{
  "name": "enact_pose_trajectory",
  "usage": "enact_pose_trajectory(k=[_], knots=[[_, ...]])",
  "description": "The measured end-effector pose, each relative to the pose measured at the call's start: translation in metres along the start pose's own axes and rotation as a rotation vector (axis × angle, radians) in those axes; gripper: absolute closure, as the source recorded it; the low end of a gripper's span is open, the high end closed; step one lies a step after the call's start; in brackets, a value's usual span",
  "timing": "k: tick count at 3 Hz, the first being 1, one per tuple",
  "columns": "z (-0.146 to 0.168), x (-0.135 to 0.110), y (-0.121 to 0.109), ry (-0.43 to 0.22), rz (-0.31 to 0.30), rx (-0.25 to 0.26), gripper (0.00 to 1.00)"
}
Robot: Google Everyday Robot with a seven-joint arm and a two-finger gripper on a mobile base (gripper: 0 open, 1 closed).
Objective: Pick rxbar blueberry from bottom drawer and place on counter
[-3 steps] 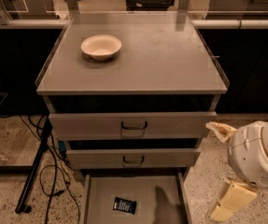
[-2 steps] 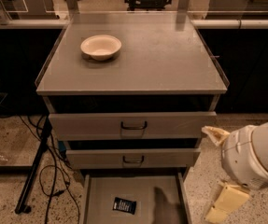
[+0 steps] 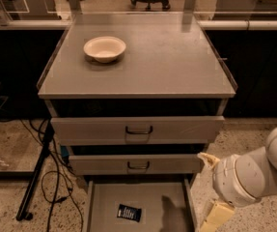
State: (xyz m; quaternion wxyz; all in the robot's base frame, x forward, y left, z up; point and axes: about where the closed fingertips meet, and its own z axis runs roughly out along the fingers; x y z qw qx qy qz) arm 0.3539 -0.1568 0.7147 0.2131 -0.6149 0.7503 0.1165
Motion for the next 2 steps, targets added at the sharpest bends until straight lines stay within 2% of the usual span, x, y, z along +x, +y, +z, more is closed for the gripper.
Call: enact_pose_trajectory(k=[1,2], knots=[[0.078,0.043,0.005,-0.048,0.02,-0.023,0.0],[0.132,0.069,0.013,-0.083,0.047,-0.053,0.0]])
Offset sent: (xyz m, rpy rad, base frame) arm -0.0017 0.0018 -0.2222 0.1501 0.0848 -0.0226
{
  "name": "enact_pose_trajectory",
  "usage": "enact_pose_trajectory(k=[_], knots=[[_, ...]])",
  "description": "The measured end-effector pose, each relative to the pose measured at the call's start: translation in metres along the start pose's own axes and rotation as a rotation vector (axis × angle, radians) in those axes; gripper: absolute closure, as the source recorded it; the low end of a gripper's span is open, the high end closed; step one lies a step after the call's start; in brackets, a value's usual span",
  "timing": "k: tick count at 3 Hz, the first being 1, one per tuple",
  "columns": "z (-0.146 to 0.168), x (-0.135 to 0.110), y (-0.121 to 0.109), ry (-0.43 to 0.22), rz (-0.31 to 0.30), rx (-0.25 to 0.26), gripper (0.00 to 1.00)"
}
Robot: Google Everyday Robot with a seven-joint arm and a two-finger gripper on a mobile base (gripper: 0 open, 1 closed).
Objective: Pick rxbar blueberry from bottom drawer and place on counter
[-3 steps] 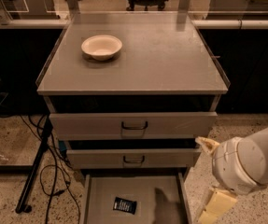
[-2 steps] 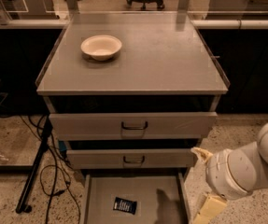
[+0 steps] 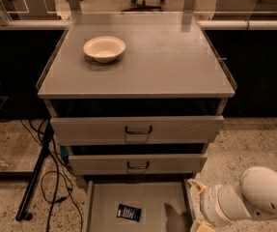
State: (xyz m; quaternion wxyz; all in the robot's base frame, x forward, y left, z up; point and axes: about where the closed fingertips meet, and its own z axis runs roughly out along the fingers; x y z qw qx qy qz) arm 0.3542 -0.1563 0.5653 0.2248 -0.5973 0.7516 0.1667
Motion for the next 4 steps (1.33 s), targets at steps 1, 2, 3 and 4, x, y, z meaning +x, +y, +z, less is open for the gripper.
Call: enact_pose_trajectory(k=[1,2,3,4], knots=[[0.078,0.014,0.014,-0.026,0.034,-0.098,0.0],[0.078,0.013,0.014,-0.026,0.033,-0.099,0.0],[0.095,0.008,0.01,-0.025,0.019,-0.085,0.0],[0.145,-0.002,-0.017,-0.086,0.008,-0.018,0.0]])
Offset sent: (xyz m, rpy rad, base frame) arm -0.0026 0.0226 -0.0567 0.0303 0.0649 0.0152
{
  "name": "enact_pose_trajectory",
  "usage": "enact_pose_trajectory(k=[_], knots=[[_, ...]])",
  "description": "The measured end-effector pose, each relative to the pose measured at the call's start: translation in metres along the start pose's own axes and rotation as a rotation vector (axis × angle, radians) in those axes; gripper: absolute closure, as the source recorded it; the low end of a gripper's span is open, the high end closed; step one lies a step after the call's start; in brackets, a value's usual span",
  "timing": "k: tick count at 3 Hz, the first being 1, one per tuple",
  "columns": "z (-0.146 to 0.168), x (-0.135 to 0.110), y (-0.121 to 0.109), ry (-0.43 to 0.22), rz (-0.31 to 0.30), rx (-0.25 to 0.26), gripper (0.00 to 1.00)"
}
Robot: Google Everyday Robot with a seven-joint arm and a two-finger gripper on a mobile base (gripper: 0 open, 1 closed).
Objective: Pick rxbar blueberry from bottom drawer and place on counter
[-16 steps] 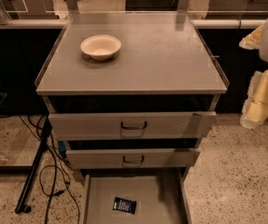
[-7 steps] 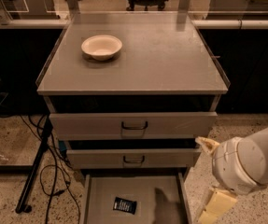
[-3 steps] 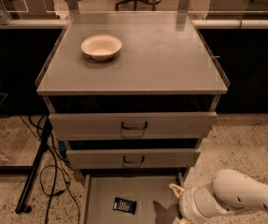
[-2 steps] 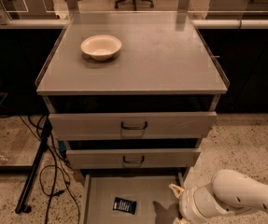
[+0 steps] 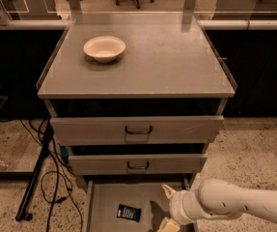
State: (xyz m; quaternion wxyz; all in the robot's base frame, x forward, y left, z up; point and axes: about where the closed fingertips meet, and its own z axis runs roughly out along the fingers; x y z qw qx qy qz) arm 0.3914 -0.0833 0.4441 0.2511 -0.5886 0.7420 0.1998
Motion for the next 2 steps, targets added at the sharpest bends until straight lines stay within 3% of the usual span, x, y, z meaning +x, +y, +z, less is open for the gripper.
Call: enact_pose_trajectory(k=[1,2], knots=[[0.055,0.005,-0.03,-0.069,-0.024,0.043,0.0],[0.116,0.03,-0.056,-0.168,-0.009,0.002,0.0]])
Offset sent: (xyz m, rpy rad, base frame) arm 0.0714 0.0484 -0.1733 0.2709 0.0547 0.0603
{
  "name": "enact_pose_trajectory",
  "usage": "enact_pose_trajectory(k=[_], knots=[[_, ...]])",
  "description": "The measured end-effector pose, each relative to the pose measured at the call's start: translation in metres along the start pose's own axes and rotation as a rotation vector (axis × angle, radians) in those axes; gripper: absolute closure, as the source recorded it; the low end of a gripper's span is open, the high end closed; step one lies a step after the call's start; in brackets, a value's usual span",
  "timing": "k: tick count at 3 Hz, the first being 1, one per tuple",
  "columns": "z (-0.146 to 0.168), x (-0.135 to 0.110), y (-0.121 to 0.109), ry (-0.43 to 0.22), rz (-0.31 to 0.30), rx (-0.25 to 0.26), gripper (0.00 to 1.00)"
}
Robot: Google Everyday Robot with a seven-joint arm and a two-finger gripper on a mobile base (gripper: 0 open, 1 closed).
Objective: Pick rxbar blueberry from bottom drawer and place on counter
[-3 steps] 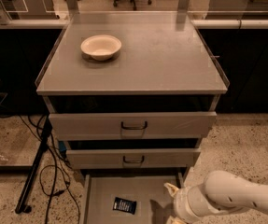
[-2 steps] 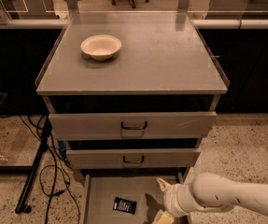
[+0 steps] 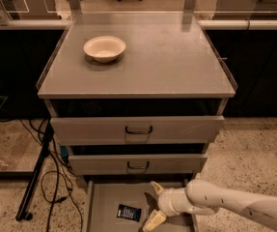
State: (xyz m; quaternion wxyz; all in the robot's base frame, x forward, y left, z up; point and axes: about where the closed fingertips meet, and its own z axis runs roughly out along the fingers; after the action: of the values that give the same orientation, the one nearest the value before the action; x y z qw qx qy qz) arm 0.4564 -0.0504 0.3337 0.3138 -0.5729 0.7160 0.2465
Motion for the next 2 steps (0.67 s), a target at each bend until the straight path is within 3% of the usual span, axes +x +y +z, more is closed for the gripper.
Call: enact_pose_trajectory(k=[1,2], knots=[[0.039,0.027,0.006,-0.1,0.059,-0.107,0.0],[0.083,0.052,-0.006,-0.172,0.131,-0.18,0.0]])
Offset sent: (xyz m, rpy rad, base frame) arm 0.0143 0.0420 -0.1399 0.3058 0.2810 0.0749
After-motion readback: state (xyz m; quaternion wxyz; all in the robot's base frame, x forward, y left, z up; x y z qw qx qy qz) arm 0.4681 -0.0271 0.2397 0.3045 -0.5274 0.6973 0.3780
